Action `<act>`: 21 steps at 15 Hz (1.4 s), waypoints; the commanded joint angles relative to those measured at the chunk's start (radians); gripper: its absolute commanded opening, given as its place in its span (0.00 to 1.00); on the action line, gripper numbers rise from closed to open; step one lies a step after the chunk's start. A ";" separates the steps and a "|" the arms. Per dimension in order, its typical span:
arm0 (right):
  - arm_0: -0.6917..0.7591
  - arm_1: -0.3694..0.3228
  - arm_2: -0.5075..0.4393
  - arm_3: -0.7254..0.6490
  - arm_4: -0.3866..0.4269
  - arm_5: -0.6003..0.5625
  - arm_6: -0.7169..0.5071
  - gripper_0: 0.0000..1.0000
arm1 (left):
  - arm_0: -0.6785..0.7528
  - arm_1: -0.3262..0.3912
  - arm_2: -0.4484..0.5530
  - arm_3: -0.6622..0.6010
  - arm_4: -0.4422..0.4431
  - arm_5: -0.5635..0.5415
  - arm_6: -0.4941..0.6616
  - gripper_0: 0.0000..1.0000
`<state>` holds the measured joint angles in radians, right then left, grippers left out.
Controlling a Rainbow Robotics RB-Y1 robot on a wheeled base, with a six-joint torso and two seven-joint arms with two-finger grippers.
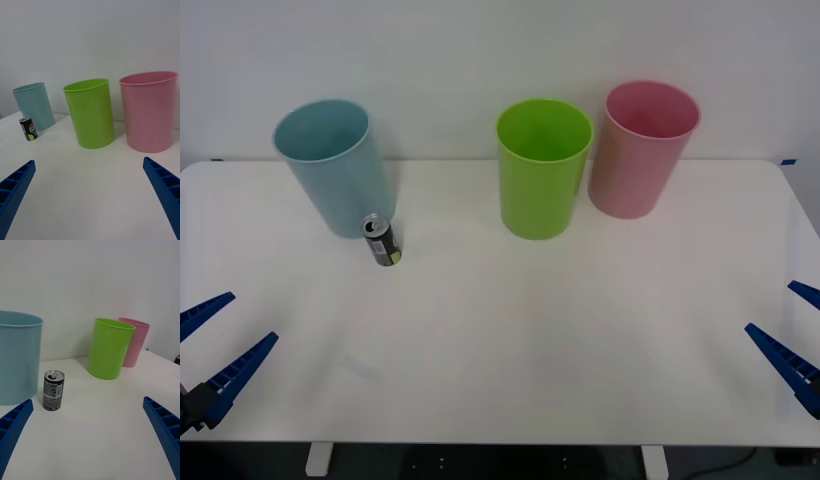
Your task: Grasp the object on the table and drop it into the matching bin: aluminum can to the light blue bin, PET bottle to the pink bin.
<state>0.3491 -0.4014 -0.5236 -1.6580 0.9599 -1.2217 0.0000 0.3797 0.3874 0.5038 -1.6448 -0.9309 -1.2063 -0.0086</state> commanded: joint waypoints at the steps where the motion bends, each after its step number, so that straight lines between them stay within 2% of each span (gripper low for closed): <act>1: 0.000 0.000 0.000 0.000 0.000 0.000 0.000 1.00 | 0.008 -0.001 -0.016 0.000 -0.006 0.030 -0.011 1.00; 6: 0.000 0.000 0.000 0.000 0.000 0.000 0.000 1.00 | 0.015 -0.001 -0.062 0.000 -0.034 0.146 -0.042 1.00; 9: 0.000 0.000 0.000 0.000 0.000 0.000 0.000 1.00 | 0.030 -0.001 -0.105 0.007 -0.035 0.243 -0.111 1.00; 17: 0.000 0.000 0.000 0.000 0.000 0.000 0.000 1.00 | 0.024 -0.001 -0.192 0.013 -0.034 0.439 -0.151 1.00; 21: 0.000 0.000 0.000 0.000 0.000 0.000 0.000 1.00 | -0.084 -0.004 -0.232 0.138 -0.032 0.444 -0.179 1.00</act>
<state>0.3491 -0.4014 -0.5236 -1.6580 0.9599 -1.2217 0.0000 0.3155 0.3835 0.2746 -1.5291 -0.9624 -0.7622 -0.1812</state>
